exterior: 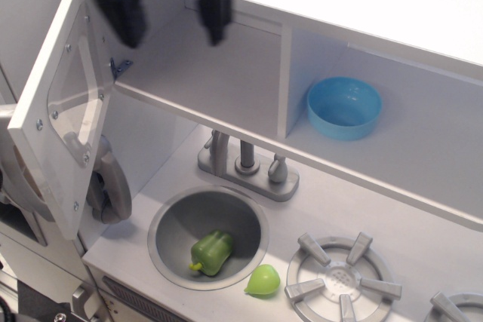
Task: Close microwave
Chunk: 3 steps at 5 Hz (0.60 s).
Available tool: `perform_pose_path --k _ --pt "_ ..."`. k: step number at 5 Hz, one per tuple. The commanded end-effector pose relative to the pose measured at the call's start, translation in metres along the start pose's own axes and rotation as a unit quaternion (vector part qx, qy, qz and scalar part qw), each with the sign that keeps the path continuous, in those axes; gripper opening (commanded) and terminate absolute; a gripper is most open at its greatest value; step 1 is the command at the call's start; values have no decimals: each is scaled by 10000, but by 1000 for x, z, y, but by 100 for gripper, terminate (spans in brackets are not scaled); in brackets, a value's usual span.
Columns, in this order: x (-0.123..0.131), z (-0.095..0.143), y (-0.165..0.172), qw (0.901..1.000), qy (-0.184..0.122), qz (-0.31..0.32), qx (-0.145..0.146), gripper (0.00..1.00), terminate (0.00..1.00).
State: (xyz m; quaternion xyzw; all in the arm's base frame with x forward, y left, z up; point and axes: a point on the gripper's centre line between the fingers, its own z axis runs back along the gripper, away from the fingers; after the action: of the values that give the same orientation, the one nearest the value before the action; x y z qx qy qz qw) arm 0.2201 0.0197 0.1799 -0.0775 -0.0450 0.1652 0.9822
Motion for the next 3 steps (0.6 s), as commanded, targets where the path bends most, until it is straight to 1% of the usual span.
perform_pose_path --k 1,2,3 --pt "7 8 58 9982 -336 82 498 100 0" --pt "6 10 78 9960 -396 45 798 100 0" --pt "6 1 98 9932 -427 -93 1080 100 0"
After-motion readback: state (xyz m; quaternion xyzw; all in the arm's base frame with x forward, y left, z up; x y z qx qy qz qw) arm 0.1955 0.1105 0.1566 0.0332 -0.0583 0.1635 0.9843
